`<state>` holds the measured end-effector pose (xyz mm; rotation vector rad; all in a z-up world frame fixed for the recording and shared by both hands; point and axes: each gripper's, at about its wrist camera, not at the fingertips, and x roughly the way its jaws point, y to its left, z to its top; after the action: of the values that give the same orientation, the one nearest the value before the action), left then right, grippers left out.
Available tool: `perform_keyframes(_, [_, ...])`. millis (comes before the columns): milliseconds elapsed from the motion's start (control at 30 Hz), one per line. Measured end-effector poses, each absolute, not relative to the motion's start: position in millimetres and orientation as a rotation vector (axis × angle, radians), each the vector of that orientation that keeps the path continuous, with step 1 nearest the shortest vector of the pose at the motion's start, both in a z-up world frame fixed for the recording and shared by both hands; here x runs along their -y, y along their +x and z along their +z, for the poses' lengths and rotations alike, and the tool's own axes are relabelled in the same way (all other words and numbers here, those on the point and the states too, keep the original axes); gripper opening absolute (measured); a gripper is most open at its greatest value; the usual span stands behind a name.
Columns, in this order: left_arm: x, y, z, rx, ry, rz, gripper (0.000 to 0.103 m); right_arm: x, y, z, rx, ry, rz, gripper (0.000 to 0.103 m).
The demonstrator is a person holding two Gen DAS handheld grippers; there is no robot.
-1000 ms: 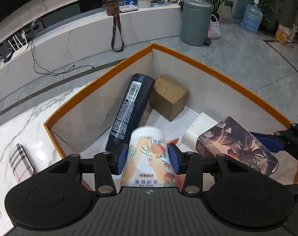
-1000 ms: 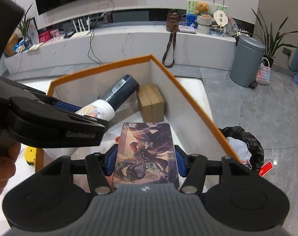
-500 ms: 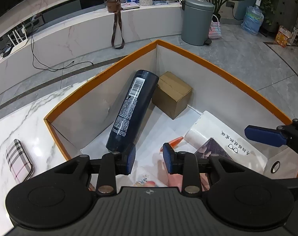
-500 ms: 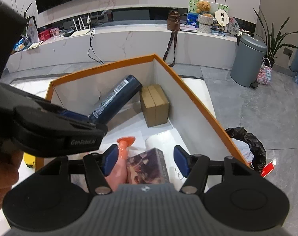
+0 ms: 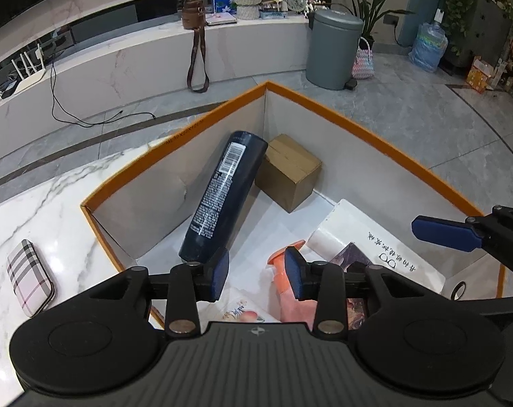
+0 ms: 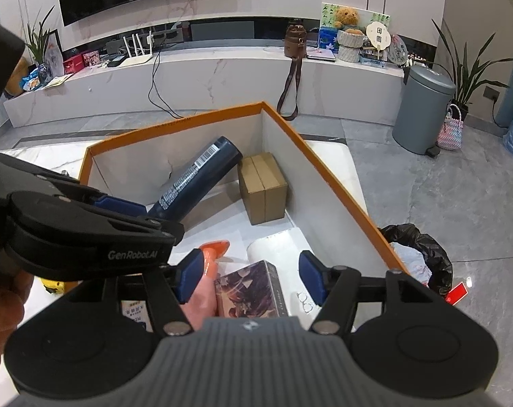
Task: Organize rigid objects
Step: 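Move both open tools back over the table toward the remaining items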
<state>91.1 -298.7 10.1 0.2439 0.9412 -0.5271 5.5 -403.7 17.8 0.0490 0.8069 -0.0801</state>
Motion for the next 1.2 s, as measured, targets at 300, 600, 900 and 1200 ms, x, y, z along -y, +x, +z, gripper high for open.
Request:
perform_keyframes(300, [272,89,25,-0.895,0.208,-0.497,0.044,389,4,27,-0.789,0.031,-0.064,0.063])
perform_keyframes(600, [221,83,37,-0.849,0.172,-0.454,0.046,370,5,31,-0.777,0.009,-0.041,0.064])
perform_keyframes(900, [161,84,28,-0.878,0.145,-0.375,0.046,344,3,39,-0.721,-0.005,0.014,0.064])
perform_keyframes(1200, [101,82,8,-0.906,0.112,-0.312,0.046,306,-1,45,-0.617,-0.019,0.057,0.064])
